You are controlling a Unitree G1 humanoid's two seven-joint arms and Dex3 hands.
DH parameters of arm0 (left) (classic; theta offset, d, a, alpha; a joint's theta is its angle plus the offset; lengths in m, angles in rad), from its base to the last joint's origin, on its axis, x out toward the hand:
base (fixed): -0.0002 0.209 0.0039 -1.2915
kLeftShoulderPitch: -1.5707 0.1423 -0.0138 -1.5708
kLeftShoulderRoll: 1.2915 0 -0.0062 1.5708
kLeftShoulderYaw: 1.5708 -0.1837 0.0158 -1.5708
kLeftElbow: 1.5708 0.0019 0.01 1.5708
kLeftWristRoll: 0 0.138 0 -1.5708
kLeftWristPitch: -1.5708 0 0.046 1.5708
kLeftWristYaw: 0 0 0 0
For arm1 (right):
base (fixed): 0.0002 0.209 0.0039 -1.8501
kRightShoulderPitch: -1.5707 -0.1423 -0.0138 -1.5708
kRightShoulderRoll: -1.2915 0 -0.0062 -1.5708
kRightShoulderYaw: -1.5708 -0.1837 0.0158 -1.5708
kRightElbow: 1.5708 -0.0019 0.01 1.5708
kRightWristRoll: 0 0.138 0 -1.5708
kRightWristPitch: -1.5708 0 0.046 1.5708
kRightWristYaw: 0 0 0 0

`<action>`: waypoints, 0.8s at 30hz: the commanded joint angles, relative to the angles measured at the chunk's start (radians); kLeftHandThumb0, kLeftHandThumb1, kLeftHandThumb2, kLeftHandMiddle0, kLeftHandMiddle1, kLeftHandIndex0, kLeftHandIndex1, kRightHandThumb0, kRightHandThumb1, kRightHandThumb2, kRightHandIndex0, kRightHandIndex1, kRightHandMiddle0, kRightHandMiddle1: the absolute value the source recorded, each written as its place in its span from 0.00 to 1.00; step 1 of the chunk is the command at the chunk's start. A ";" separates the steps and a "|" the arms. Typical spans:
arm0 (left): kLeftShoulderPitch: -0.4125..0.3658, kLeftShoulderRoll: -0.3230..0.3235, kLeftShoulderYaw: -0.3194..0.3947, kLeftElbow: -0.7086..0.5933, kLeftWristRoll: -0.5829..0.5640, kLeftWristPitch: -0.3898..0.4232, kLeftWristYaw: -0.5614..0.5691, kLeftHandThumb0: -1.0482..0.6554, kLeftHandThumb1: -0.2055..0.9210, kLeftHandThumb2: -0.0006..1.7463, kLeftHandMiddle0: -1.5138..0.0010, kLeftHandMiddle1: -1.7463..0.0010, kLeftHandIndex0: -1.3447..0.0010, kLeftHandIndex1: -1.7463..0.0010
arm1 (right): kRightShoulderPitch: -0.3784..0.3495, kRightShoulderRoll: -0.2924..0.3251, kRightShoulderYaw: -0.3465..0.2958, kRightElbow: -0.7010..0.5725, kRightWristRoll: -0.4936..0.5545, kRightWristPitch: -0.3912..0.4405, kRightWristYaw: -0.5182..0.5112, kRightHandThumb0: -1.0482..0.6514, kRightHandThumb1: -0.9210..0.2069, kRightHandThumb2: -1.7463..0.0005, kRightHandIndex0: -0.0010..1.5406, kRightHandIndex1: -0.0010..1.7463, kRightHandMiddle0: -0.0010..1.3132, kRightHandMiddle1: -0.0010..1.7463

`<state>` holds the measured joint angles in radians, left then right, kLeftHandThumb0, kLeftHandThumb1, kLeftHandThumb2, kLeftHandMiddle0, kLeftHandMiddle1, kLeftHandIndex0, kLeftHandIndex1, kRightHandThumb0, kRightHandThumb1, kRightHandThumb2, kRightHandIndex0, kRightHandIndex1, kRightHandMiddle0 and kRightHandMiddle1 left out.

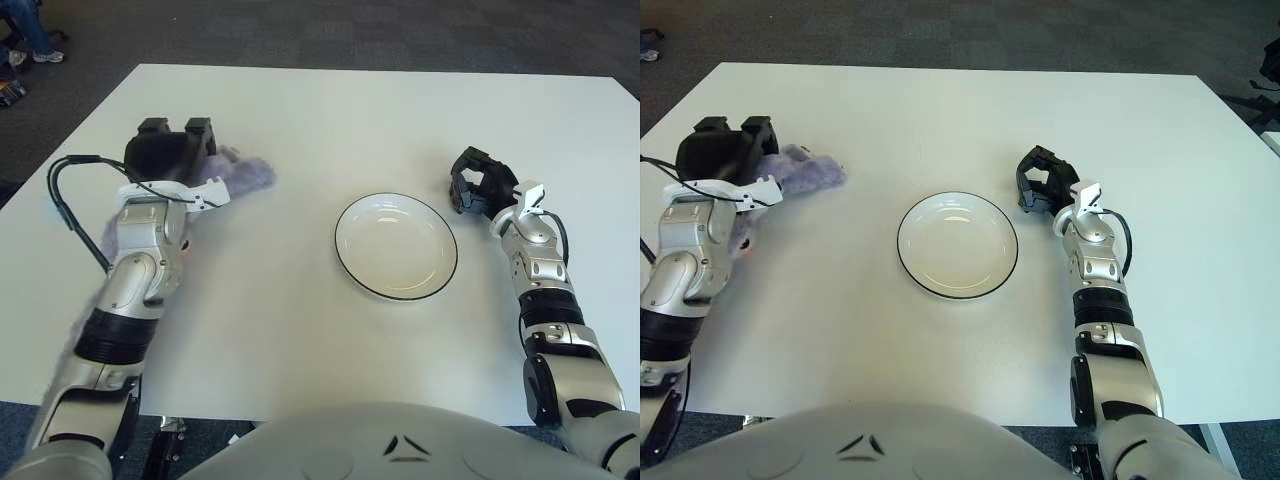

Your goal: Put the doll into the plate.

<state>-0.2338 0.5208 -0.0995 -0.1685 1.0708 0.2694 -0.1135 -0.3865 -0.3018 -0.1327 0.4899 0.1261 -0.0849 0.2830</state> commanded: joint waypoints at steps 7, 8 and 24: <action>-0.051 -0.061 0.010 0.057 -0.103 -0.030 0.111 0.61 0.20 0.93 0.48 0.00 0.49 0.06 | 0.029 -0.006 0.015 0.002 -0.011 0.037 0.012 0.36 0.38 0.37 0.76 1.00 0.36 1.00; -0.056 -0.066 0.009 0.062 -0.113 -0.034 0.117 0.61 0.21 0.93 0.50 0.00 0.49 0.04 | 0.030 -0.006 0.015 0.001 -0.011 0.037 0.013 0.36 0.38 0.37 0.76 1.00 0.36 1.00; -0.146 -0.107 -0.032 0.152 -0.196 -0.134 0.245 0.61 0.23 0.90 0.49 0.08 0.50 0.00 | 0.032 -0.006 0.008 0.000 0.009 0.035 0.048 0.37 0.37 0.38 0.75 1.00 0.36 1.00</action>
<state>-0.3551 0.4165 -0.1239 -0.0272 0.8883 0.1617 0.1029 -0.3815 -0.3050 -0.1287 0.4771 0.1363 -0.0724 0.3166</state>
